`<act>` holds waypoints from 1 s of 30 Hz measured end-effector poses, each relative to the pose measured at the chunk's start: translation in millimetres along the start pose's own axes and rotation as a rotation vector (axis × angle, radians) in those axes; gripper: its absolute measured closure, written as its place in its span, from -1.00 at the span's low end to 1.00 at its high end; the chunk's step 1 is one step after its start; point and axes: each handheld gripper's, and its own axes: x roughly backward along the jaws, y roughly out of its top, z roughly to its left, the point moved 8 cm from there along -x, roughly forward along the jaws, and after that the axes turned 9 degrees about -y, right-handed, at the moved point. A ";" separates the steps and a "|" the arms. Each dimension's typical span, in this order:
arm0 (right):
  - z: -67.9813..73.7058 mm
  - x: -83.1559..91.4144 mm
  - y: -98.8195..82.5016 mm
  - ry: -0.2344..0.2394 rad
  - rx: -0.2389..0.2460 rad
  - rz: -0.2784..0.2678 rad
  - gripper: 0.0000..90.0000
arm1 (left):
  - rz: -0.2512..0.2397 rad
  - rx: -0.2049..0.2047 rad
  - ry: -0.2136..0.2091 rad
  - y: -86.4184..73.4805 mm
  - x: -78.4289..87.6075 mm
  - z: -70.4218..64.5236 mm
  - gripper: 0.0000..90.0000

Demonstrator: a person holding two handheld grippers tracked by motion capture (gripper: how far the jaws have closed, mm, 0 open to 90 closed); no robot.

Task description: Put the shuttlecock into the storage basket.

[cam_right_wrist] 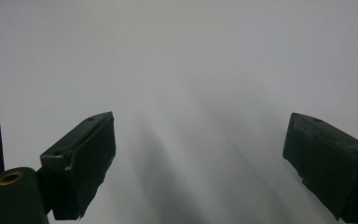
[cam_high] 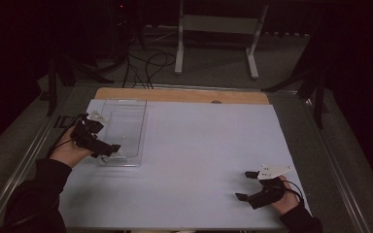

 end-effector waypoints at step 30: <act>-0.6 0.3 0.2 -0.002 0.003 -0.001 -0.79 | -0.007 -0.149 -0.138 41.4 -26.4 -64.1 -1.00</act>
